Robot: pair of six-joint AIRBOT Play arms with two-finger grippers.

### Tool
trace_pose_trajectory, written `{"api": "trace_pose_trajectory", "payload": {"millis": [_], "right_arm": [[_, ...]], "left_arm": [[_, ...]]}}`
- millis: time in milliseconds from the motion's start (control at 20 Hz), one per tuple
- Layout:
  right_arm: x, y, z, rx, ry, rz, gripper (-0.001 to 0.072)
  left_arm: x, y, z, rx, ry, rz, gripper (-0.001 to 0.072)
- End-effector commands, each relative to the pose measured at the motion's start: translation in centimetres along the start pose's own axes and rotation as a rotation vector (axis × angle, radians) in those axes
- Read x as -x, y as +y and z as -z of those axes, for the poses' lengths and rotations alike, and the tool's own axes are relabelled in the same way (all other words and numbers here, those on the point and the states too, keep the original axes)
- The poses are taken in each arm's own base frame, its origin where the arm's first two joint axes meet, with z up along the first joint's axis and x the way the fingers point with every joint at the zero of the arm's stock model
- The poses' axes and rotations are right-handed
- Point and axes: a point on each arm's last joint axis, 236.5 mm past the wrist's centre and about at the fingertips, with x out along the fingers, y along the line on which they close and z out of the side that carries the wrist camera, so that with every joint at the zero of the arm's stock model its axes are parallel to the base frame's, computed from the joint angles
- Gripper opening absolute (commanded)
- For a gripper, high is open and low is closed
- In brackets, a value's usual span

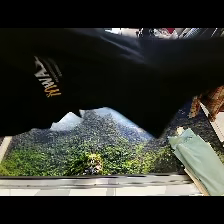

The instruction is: Fold the clothes and pants, and hang the long-sleeved shirts on hangers.

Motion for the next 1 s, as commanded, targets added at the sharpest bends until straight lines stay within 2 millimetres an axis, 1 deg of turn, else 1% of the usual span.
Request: {"api": "trace_pose_trajectory", "payload": {"millis": [0, 50, 100, 150, 200, 250, 300, 400, 450, 500, 550, 600, 650, 700, 750, 800, 850, 900, 950], "right_arm": [[5.7, -1.8, -9.5, 0.067, -0.284, 0.151, 0.0013], [4.8, -1.9, -8.7, 0.061, -0.260, 0.141, 0.0013], [3.3, -1.9, -7.1, 0.051, -0.207, 0.114, 0.0013], [1.5, -1.6, -5.0, 0.036, -0.138, 0.073, 0.0013], [-0.5, -0.7, -2.1, 0.012, -0.042, 0.004, 0.0013], [-2.4, 0.6, 1.3, -0.020, 0.065, -0.084, 0.0013], [-4.1, 2.6, 5.4, -0.076, 0.196, -0.206, 0.0013], [-6.1, 6.6, 13.1, -0.232, 0.437, -0.434, 0.0013], [-7.0, 8.4, 17.2, -0.324, 0.547, -0.533, 0.0013], [-8.2, 9.8, 21.4, -0.423, 0.639, -0.600, 0.0013], [-9.3, 11.1, 25.4, -0.502, 0.713, -0.637, 0.0013], [-10.7, 12.5, 30.2, -0.571, 0.791, -0.647, 0.0013], [-12.0, 14.1, 35.0, -0.613, 0.854, -0.639, 0.0013], [-13.4, 15.8, 40.4, -0.628, 0.913, -0.601, 0.0013], [-14.6, 17.1, 45.4, -0.623, 0.960, -0.544, 0.0013], [-15.8, 18.4, 50.2, -0.605, 0.996, -0.491, 0.0013], [-16.9, 19.6, 53.7, -0.591, 1.010, -0.456, 0.0012], [-18.3, 20.8, 56.7, -0.589, 1.010, -0.421, 0.0012], [-19.7, 21.6, 59.0, -0.581, 0.997, -0.381, 0.0012]], "left_arm": [[-0.9, -5.7, -4.0, -0.098, -0.135, 0.083, 0.0003], [-1.1, -4.1, -2.4, -0.119, -0.060, 0.048, 0.0003], [-1.0, -1.5, 0.0, -0.091, 0.051, -0.007, 0.0003], [-0.5, 1.4, 2.7, -0.055, 0.178, -0.071, 0.0003], [0.7, 4.5, 5.8, -0.021, 0.322, -0.136, 0.0003], [2.1, 6.9, 8.3, 0.011, 0.443, -0.186, 0.0003], [3.8, 9.0, 10.6, 0.048, 0.555, -0.218, 0.0003], [6.3, 12.1, 14.8, 0.156, 0.688, -0.236, 0.0003], [7.7, 14.1, 17.7, 0.211, 0.744, -0.251, 0.0003], [9.2, 15.8, 21.2, 0.282, 0.802, -0.264, 0.0003], [10.9, 17.6, 25.8, 0.361, 0.862, -0.281, 0.0003], [12.7, 19.7, 30.5, 0.423, 0.906, -0.324, 0.0003], [14.9, 22.6, 35.8, 0.467, 0.930, -0.409, 0.0003], [17.3, 25.9, 40.3, 0.489, 0.932, -0.526, 0.0003], [20.1, 29.5, 44.7, 0.515, 0.925, -0.665, 0.0003], [22.6, 31.9, 48.3, 0.544, 0.943, -0.760, 0.0003], [24.5, 33.5, 51.6, 0.584, 0.991, -0.799, 0.0003], [25.5, 34.5, 54.1, 0.627, 1.032, -0.803, 0.0003], [26.0, 35.4, 56.2, 0.672, 1.067, -0.796, 0.0003]]}}
